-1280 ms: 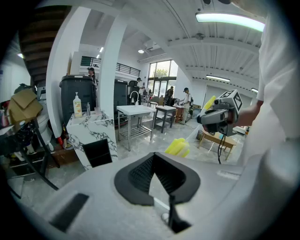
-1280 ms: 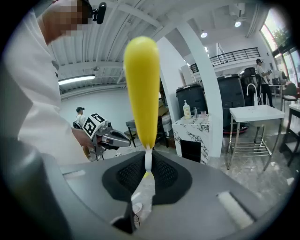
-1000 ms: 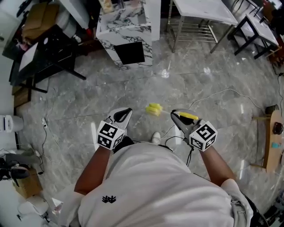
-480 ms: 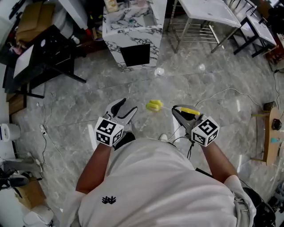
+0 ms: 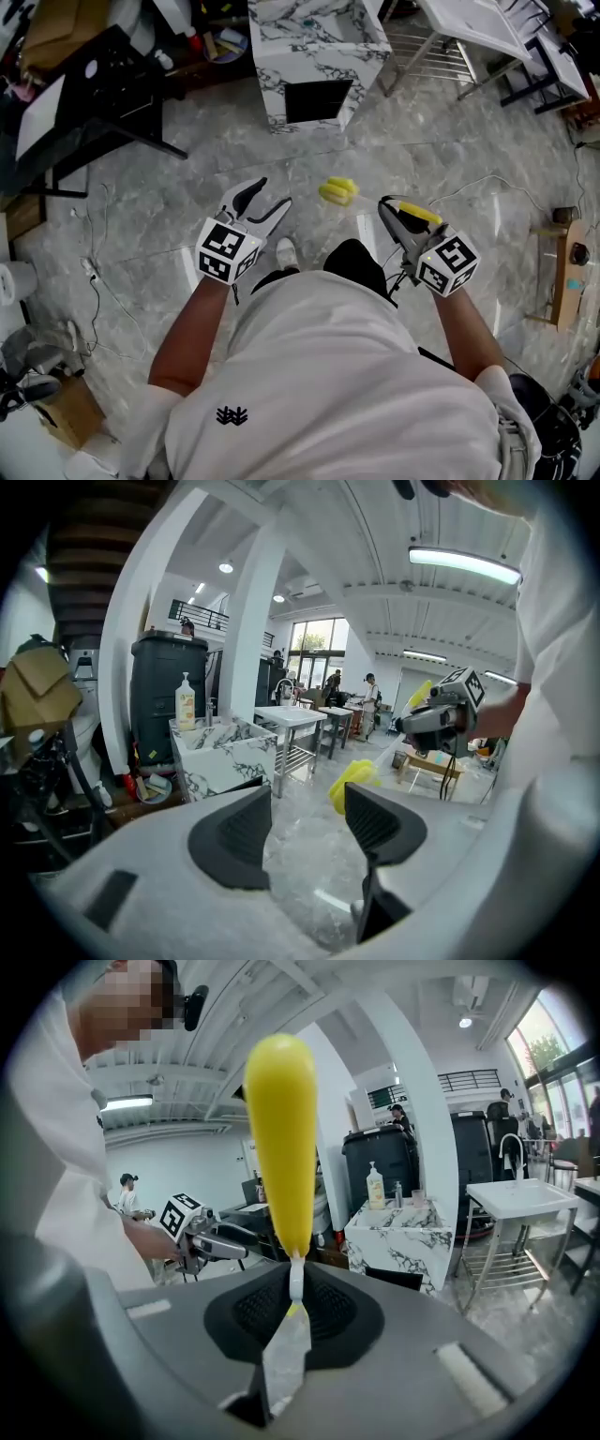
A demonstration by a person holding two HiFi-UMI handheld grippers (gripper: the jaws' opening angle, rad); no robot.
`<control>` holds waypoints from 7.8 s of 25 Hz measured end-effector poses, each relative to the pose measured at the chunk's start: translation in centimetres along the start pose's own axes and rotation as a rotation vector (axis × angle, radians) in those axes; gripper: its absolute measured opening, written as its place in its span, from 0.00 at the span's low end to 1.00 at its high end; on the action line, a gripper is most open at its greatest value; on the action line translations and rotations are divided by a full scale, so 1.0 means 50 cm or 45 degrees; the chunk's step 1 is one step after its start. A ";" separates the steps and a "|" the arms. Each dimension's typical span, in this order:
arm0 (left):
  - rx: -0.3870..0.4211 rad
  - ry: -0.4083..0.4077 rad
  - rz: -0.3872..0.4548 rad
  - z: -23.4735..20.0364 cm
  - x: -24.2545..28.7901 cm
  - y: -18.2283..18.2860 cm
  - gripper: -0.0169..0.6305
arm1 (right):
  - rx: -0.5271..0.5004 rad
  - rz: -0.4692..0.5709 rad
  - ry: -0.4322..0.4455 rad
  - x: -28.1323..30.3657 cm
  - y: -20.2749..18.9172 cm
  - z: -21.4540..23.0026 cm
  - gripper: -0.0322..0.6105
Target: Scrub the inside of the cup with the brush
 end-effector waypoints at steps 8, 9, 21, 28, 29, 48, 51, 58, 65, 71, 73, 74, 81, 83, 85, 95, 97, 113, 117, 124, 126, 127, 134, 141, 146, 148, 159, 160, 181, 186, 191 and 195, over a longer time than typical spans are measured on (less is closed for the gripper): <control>-0.001 -0.018 -0.021 -0.103 0.082 0.042 0.41 | 0.035 -0.053 -0.005 0.082 0.038 0.062 0.12; 0.005 -0.014 -0.025 -0.119 0.098 0.056 0.41 | 0.026 -0.055 0.002 0.097 0.048 0.082 0.12; 0.027 0.065 -0.030 -0.305 0.318 0.302 0.43 | 0.007 -0.006 0.108 0.224 0.232 0.371 0.12; 0.032 0.097 -0.047 -0.378 0.433 0.387 0.43 | 0.059 0.006 0.114 0.271 0.268 0.487 0.12; 0.038 0.096 -0.049 -0.389 0.446 0.397 0.43 | 0.066 0.009 0.109 0.278 0.273 0.498 0.12; 0.192 -0.080 0.001 -0.705 0.660 0.562 0.47 | 0.169 0.006 -0.208 0.471 0.455 0.595 0.12; 0.195 -0.121 0.004 -0.722 0.705 0.569 0.49 | 0.179 -0.002 -0.257 0.484 0.463 0.598 0.12; 0.154 -0.116 -0.023 -0.743 0.830 0.584 0.53 | 0.202 -0.027 -0.294 0.483 0.475 0.654 0.12; 0.088 0.013 -0.034 -0.773 0.985 0.634 0.57 | 0.163 -0.055 -0.187 0.466 0.489 0.786 0.12; -0.002 0.176 -0.068 -0.815 1.121 0.666 0.59 | 0.066 -0.119 -0.074 0.445 0.505 0.929 0.12; -0.041 0.225 -0.089 -0.829 1.161 0.675 0.60 | 0.047 -0.135 -0.040 0.438 0.502 0.968 0.12; -0.060 0.250 -0.092 -0.838 1.181 0.680 0.61 | 0.047 -0.140 -0.025 0.434 0.499 0.986 0.12; -0.180 0.427 -0.077 -0.931 1.276 0.705 0.66 | 0.054 -0.178 0.052 0.408 0.493 1.094 0.12; -0.195 0.462 -0.082 -0.955 1.295 0.714 0.67 | 0.047 -0.188 0.060 0.401 0.495 1.122 0.12; -0.205 0.485 -0.082 -0.971 1.313 0.725 0.68 | 0.044 -0.195 0.065 0.393 0.497 1.147 0.12; -0.211 0.537 -0.059 -1.037 1.385 0.742 0.66 | 0.061 -0.184 0.052 0.363 0.471 1.216 0.12; -0.201 0.547 -0.077 -1.042 1.385 0.741 0.61 | 0.059 -0.185 0.057 0.361 0.469 1.215 0.12; 0.022 0.402 -0.070 -0.845 1.206 0.768 0.61 | -0.005 -0.087 0.090 0.357 0.509 1.155 0.12; 0.060 0.375 -0.084 -0.832 1.135 0.734 0.61 | -0.024 -0.065 0.098 0.374 0.527 1.127 0.12; 0.155 0.331 -0.180 -0.816 1.011 0.682 0.61 | -0.059 -0.023 0.116 0.418 0.579 1.071 0.12; 0.193 0.330 -0.221 -0.817 0.978 0.655 0.61 | -0.076 -0.004 0.132 0.434 0.600 1.049 0.12; 0.209 0.329 -0.241 -0.817 0.963 0.642 0.61 | -0.084 0.008 0.139 0.441 0.610 1.037 0.12; 0.224 0.277 -0.308 -0.817 0.880 0.575 0.61 | -0.120 0.097 0.204 0.483 0.686 0.945 0.12; 0.309 0.208 -0.365 -0.812 0.851 0.548 0.61 | -0.175 0.100 0.288 0.544 0.712 0.861 0.12; 0.463 0.154 -0.427 -0.795 0.844 0.538 0.61 | -0.197 0.012 0.309 0.620 0.686 0.831 0.12; 0.514 0.132 -0.447 -0.787 0.843 0.537 0.61 | -0.201 -0.024 0.311 0.650 0.676 0.823 0.12; 0.585 0.065 -0.519 -0.772 0.853 0.530 0.61 | -0.179 -0.173 0.306 0.735 0.627 0.853 0.12; 0.583 0.060 -0.529 -0.771 0.854 0.527 0.61 | -0.180 -0.180 0.305 0.736 0.626 0.858 0.12; 0.551 0.112 -0.571 -0.774 0.869 0.513 0.61 | -0.304 -0.102 0.355 0.626 0.690 0.845 0.12; 0.607 0.078 -0.563 -0.744 0.879 0.525 0.61 | -0.408 -0.186 0.365 0.667 0.655 0.829 0.12; 0.640 0.057 -0.558 -0.725 0.883 0.536 0.61 | -0.416 -0.213 0.369 0.705 0.635 0.832 0.12; 0.712 0.038 -0.594 -0.718 0.884 0.522 0.61 | -0.401 -0.195 0.351 0.710 0.641 0.846 0.12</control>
Point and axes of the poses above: the fingertips, and each gripper's own axes: x forward along the fingers, z to its right, y out of its top, the point moved 2 cm from there along -x, backward along the fingers, and after that the axes turned 8 degrees about -z, right-handed, at the moved point
